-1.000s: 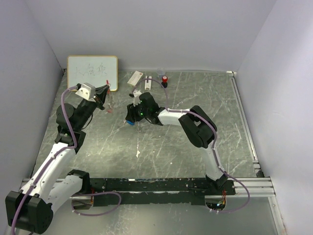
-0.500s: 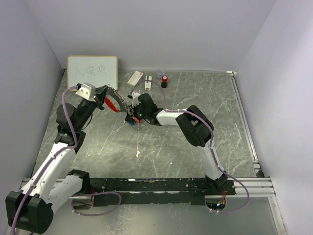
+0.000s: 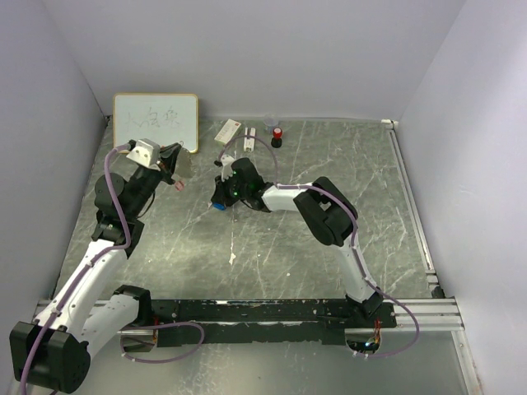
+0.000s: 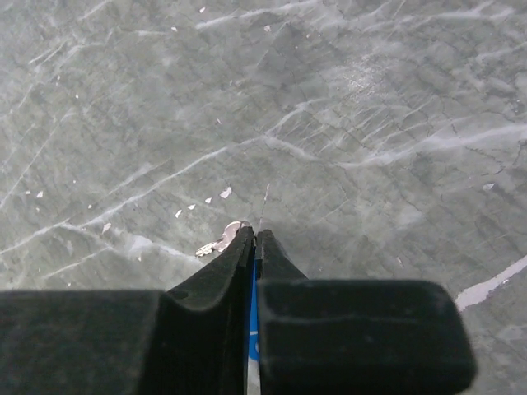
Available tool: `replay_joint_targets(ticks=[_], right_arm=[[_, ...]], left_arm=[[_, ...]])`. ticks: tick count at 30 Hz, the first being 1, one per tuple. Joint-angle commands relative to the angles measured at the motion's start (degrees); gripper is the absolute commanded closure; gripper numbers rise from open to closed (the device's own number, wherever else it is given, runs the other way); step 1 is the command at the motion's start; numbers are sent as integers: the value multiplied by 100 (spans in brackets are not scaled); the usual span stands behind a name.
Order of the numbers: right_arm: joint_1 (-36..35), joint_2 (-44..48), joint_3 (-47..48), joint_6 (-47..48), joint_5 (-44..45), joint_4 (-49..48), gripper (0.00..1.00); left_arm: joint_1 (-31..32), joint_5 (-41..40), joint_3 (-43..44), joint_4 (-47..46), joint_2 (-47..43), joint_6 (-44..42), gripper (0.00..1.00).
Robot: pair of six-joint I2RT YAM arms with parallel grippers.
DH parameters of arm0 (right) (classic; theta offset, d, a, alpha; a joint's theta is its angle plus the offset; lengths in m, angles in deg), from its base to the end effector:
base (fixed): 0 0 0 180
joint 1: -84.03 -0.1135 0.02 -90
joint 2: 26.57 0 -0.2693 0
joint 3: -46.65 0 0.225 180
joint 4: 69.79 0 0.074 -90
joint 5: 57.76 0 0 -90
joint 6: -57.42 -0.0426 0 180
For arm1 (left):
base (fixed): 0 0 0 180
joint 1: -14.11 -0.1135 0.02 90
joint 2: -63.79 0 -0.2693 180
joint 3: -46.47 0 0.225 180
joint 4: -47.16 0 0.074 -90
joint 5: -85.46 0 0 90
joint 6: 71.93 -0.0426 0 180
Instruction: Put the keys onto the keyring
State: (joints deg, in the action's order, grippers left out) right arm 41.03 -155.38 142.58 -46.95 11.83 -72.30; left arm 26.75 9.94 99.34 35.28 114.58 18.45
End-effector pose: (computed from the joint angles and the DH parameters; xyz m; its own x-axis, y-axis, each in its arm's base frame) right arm 0.3380 0.3355 0.1436 -0.5714 -0.2148 -0.7920 -0.7406 0.5508 0.3849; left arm 0.1796 -0.0512 0.3581 0.2324 -0.0587 -0.9708 0.4502 0.8913 0.0539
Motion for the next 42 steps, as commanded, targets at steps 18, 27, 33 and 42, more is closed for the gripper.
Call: replay_joint_targets(ticks=[18, 27, 33, 42], right_arm=[[15, 3158, -2139, 877, 1899, -406, 100], [237, 5131, -3061, 1275, 2355, -342, 100], [462, 6085, -3446, 1382, 2210, -387, 100], [764, 6671, -3721, 1670, 1331, -581, 100]], left_arm=[[-69, 1001, 330, -59, 217, -23, 93], [-78, 2969, 861, -210, 942, 157, 93], [-78, 3835, 1003, -955, 1485, 686, 93], [-74, 5048, 1199, -2549, 2344, 1847, 93]])
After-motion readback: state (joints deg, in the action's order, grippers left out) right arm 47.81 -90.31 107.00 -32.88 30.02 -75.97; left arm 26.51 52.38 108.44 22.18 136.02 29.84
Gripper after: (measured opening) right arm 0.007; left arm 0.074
